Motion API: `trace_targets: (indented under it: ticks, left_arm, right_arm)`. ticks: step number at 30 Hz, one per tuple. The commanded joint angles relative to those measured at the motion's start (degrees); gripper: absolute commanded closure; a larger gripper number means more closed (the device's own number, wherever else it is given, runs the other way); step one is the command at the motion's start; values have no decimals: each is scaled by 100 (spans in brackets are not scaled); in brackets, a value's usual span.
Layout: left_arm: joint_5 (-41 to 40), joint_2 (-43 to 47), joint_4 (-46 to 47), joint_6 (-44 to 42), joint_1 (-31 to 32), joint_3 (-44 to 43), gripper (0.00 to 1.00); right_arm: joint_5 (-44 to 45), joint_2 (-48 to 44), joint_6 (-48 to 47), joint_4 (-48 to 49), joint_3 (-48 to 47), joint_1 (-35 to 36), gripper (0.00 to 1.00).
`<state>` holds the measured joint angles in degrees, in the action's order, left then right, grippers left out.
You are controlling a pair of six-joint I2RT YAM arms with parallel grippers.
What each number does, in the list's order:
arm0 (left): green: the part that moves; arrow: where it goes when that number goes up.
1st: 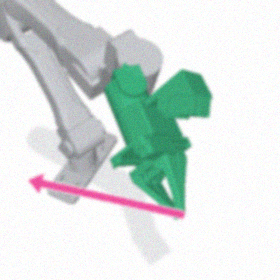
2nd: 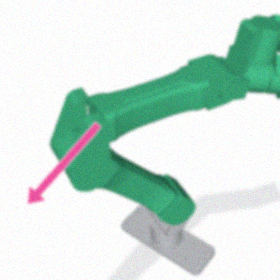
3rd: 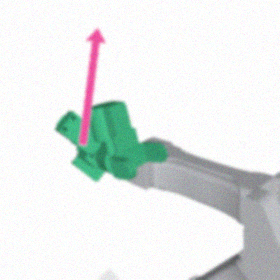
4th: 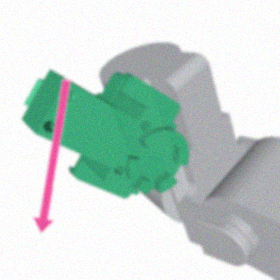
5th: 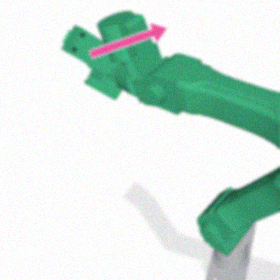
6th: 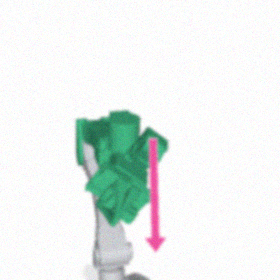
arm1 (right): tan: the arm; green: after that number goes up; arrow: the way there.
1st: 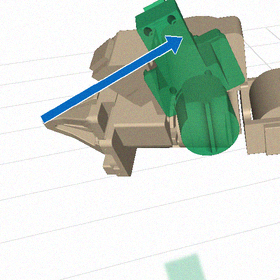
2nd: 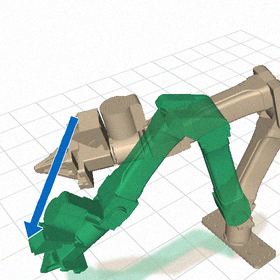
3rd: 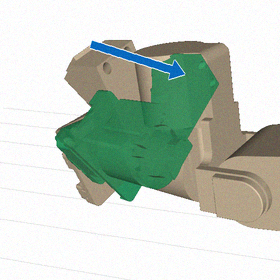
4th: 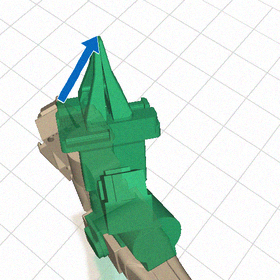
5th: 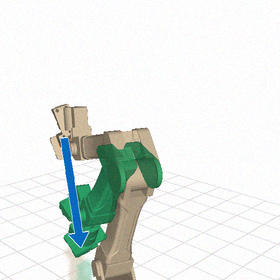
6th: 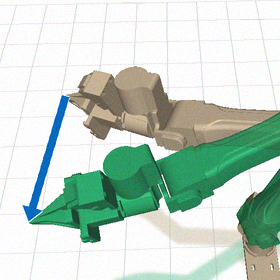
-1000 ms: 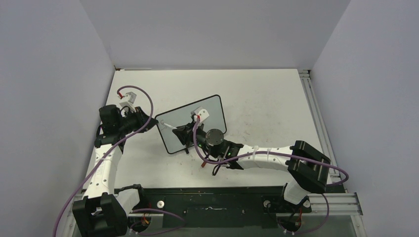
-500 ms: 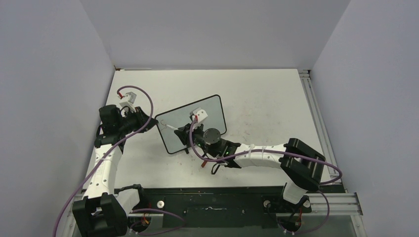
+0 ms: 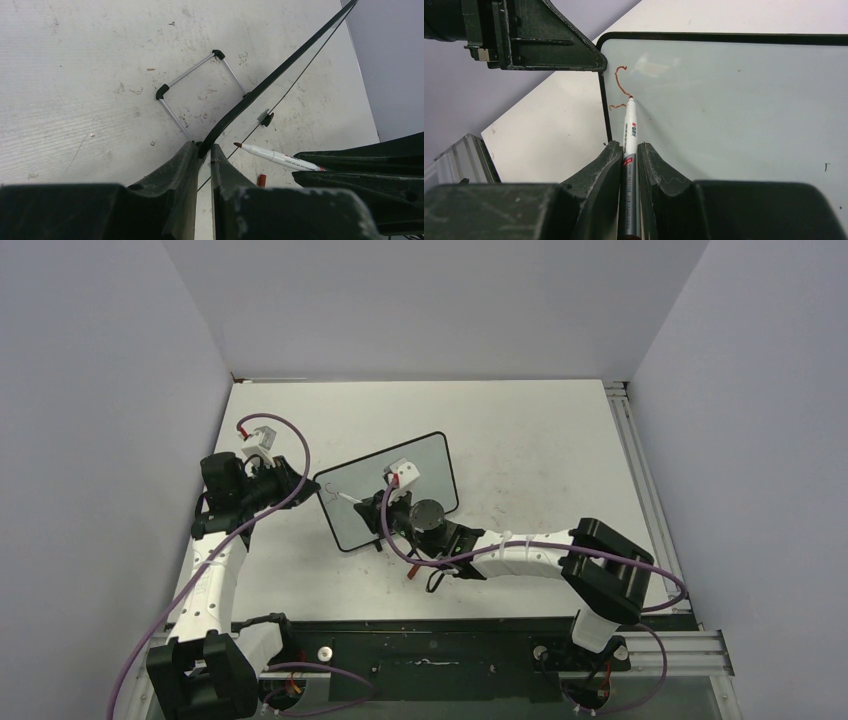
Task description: Write a sentence on the whiteboard
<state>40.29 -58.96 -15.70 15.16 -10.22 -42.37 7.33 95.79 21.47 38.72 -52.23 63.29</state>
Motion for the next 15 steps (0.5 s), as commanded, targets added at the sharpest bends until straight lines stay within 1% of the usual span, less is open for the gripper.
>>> trace_targets:
  ticks: [1,15]
  left_arm:
    - [-122,42,-18,-74,-8,-149,90]
    - [-121,48,-20,-83,-10,-149,91]
  right_arm:
    - [115,57,1,402,-180,-46,95]
    - [251,190,-21,496,-297,-79,95]
